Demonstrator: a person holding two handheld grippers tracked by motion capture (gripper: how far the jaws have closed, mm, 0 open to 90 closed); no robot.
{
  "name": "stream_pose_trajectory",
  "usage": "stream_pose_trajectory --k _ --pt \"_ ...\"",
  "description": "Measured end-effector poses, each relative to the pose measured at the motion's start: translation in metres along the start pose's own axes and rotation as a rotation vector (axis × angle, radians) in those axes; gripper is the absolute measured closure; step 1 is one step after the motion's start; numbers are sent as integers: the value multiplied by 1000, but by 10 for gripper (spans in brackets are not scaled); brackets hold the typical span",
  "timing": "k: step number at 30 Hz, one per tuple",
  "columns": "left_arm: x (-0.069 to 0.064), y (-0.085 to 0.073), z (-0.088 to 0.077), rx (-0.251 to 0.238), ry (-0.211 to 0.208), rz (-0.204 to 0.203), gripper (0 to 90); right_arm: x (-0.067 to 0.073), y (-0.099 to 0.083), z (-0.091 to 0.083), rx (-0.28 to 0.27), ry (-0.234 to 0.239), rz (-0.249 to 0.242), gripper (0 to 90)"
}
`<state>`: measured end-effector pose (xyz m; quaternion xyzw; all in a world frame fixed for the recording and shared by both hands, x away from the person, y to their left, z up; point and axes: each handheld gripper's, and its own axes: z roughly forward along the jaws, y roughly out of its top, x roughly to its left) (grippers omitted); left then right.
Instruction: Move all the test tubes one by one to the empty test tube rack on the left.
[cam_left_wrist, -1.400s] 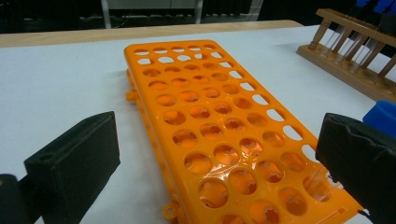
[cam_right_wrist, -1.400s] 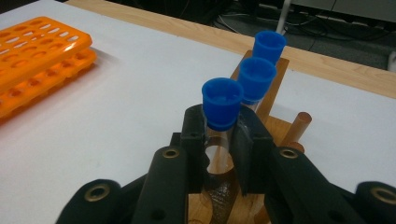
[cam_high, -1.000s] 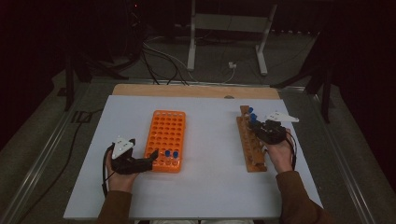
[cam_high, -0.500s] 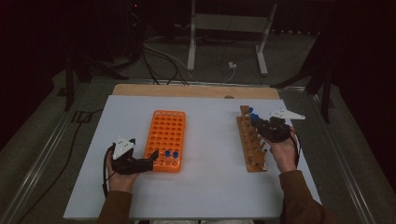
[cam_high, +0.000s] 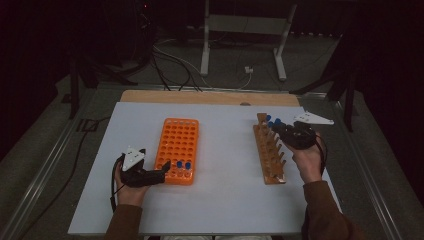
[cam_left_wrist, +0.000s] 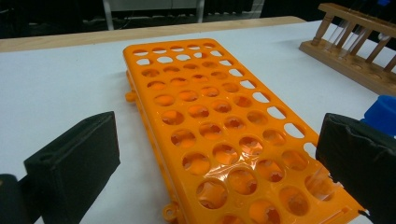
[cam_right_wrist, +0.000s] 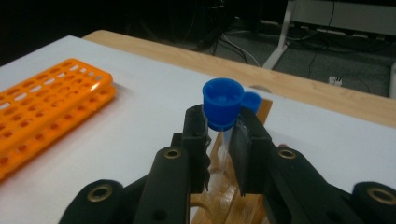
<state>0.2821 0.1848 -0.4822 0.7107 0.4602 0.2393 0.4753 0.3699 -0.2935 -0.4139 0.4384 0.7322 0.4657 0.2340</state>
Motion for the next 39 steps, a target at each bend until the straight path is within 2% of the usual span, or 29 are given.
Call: stream_pose_trajectory --k 7,14,27,39 --pt "0 0 0 0 2 1 7 3 10 -6 -23 4 -7 773" --pt "1 0 0 -2 4 -3 7 9 15 -5 -32 22 -15 773" --pt "-2 0 -1 -6 3 2 7 28 17 9 -15 78 -33 773" --pt "-2 0 -1 -8 8 4 7 53 20 24 -8 140 -47 772"
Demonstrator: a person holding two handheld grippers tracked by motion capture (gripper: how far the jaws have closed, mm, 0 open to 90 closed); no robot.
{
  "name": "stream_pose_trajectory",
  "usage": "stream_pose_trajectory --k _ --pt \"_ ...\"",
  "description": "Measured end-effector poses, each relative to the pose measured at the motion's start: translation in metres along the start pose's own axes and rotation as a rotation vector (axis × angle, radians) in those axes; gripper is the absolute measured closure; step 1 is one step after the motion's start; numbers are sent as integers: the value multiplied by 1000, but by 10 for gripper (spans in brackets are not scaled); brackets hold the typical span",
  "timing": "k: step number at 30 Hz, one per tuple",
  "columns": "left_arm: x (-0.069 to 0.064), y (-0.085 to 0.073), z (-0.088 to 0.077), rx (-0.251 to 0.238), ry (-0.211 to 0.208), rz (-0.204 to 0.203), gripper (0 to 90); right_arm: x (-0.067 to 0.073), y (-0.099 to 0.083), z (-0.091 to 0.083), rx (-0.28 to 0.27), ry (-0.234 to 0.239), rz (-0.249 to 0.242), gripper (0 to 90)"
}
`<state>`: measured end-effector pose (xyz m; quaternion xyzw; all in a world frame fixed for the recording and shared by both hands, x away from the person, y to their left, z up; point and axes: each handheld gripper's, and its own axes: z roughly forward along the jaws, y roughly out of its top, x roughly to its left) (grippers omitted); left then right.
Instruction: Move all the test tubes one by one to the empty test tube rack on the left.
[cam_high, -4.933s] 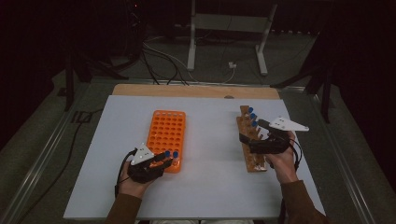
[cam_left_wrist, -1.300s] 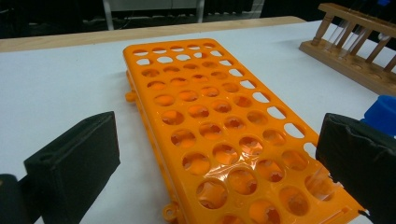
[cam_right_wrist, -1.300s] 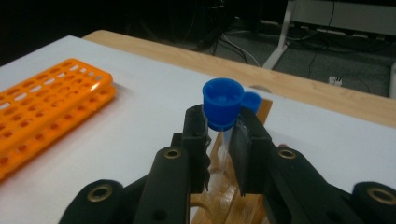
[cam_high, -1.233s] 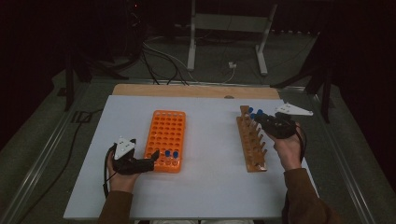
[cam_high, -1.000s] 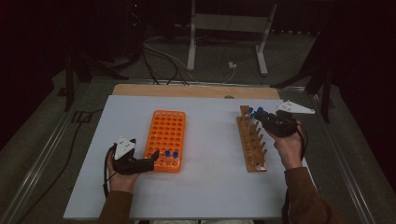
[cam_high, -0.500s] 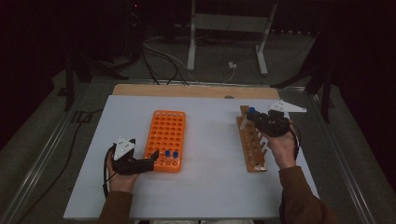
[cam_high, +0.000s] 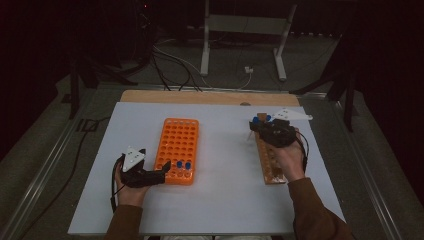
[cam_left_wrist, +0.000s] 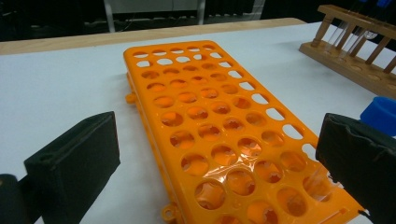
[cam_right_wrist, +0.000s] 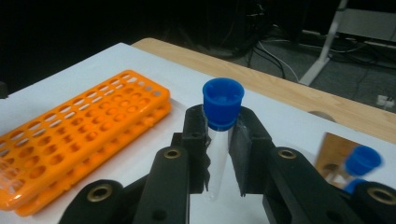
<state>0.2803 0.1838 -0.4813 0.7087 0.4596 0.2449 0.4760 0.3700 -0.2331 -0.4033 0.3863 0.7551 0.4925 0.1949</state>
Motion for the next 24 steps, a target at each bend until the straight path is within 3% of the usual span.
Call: stream_pose_trajectory --k 12,17,24 --pt "0 0 -1 -7 4 -4 7 22 8 16 2 55 -26 772" --pt "-1 3 -3 -32 -9 -31 7 33 10 22 8 81 -37 772" --pt "-9 16 -4 -64 -14 -11 7 47 12 33 21 121 -51 772"
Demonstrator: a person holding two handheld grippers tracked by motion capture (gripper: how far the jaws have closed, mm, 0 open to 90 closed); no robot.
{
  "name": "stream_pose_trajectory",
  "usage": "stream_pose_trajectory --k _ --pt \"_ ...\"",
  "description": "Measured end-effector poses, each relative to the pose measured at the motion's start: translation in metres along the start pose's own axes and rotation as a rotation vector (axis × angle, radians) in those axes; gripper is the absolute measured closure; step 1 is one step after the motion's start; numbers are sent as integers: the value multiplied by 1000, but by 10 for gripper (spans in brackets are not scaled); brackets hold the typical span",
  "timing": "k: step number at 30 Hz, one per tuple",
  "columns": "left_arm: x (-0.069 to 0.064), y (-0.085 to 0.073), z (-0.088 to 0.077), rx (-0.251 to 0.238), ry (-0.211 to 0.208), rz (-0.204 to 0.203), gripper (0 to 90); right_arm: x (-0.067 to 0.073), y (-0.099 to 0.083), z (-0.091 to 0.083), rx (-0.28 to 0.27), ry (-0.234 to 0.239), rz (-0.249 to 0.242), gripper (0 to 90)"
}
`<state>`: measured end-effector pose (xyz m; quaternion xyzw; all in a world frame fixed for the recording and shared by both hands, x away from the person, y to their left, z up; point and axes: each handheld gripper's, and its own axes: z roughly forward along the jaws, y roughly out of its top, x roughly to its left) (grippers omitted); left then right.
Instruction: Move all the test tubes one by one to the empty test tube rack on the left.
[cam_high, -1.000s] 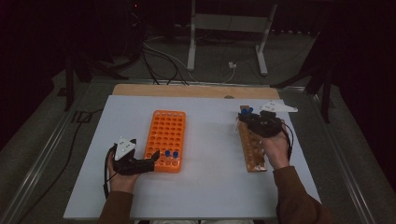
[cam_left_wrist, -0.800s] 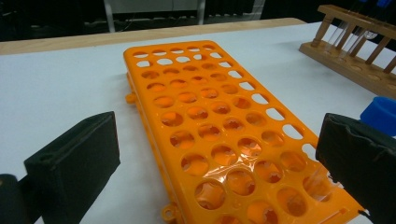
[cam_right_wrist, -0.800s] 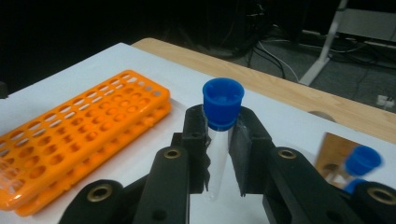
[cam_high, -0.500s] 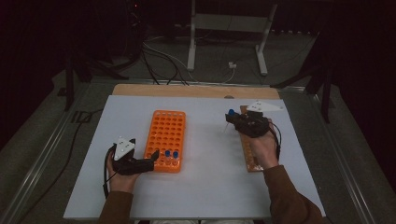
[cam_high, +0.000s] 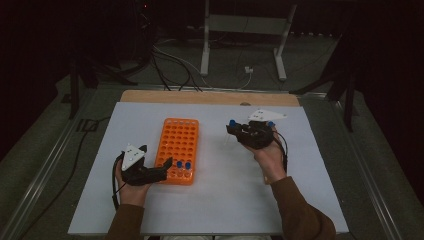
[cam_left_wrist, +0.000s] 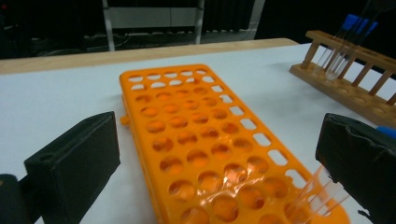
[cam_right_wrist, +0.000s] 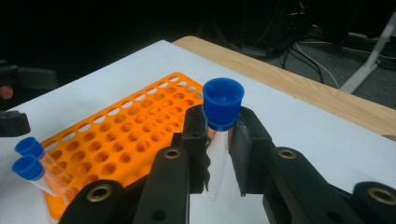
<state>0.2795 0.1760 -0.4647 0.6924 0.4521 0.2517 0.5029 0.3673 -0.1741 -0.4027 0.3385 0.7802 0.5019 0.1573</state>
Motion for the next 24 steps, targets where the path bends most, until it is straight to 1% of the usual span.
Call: stream_pose_trajectory --k 1,6,10,13,15,21,24 --pt "-1 1 0 -3 -3 -1 8 2 1 2 3 6 -1 772" --pt "-4 8 1 0 -24 21 13 13 6 13 8 44 0 772" --pt "-7 15 3 -6 -52 34 14 24 11 22 17 65 -20 772" --pt "-10 20 6 -2 -72 44 14 31 15 29 22 82 -27 772" --pt "-13 23 9 -1 -78 52 18 35 17 33 26 96 -28 772" --pt "-18 33 18 1 -111 63 20 46 22 43 36 126 -36 772" --pt "-21 36 23 9 -122 66 52 52 24 47 37 143 -36 772"
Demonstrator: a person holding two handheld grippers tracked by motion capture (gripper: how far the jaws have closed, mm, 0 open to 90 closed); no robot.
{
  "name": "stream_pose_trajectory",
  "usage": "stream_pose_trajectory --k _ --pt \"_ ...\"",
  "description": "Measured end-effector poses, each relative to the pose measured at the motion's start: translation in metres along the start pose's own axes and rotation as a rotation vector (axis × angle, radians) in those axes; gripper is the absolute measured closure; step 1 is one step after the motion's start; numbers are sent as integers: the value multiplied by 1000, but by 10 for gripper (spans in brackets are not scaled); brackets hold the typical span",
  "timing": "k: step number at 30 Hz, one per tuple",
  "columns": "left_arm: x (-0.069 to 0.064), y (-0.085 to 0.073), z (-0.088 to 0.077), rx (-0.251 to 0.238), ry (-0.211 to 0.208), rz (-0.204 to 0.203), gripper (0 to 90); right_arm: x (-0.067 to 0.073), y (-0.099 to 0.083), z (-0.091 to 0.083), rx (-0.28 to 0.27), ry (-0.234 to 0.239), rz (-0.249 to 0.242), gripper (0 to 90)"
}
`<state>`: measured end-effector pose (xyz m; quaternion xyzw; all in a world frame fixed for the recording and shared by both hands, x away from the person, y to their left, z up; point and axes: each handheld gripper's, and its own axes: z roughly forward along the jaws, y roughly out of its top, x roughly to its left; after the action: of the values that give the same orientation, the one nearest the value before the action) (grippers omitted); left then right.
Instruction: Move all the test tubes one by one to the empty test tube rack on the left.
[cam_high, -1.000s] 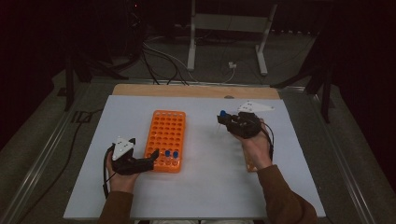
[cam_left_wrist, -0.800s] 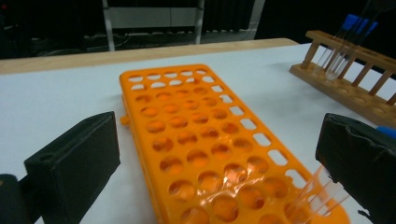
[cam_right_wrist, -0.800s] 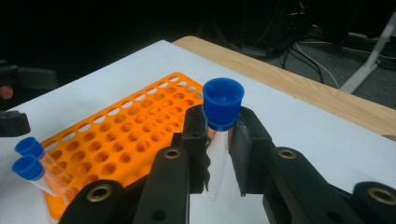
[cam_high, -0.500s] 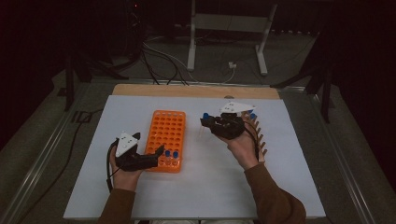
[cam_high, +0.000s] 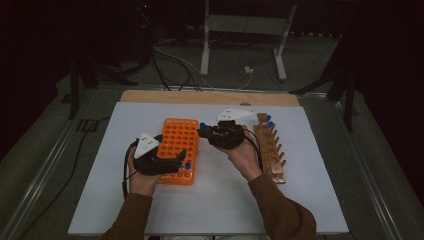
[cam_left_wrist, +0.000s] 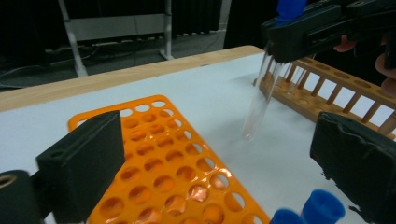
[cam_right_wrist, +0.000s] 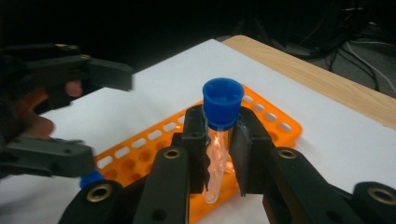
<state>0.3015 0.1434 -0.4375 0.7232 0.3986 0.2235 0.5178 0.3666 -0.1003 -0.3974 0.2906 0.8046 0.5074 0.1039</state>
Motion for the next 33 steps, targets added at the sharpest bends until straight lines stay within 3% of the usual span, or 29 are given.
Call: stream_pose_trajectory --k 3,7,9,15,18,24,28,33 --pt "-5 4 5 11 -3 22 89 5 4 5 2 20 -1 772" --pt "-11 9 11 18 -2 50 210 13 8 10 6 35 -17 771" --pt "-13 11 14 21 9 56 287 16 10 11 4 45 -22 771" --pt "-13 12 17 12 -18 58 575 22 14 14 8 66 -30 771" --pt "-12 12 17 1 -29 59 672 24 15 15 10 70 -32 771" --pt "-13 11 17 -5 -51 70 767 26 13 18 17 76 -31 771" --pt "-13 11 16 -6 -55 79 778 25 13 18 19 82 -31 760" --pt "-10 10 16 -7 -44 81 781 21 14 12 -10 91 -5 551"
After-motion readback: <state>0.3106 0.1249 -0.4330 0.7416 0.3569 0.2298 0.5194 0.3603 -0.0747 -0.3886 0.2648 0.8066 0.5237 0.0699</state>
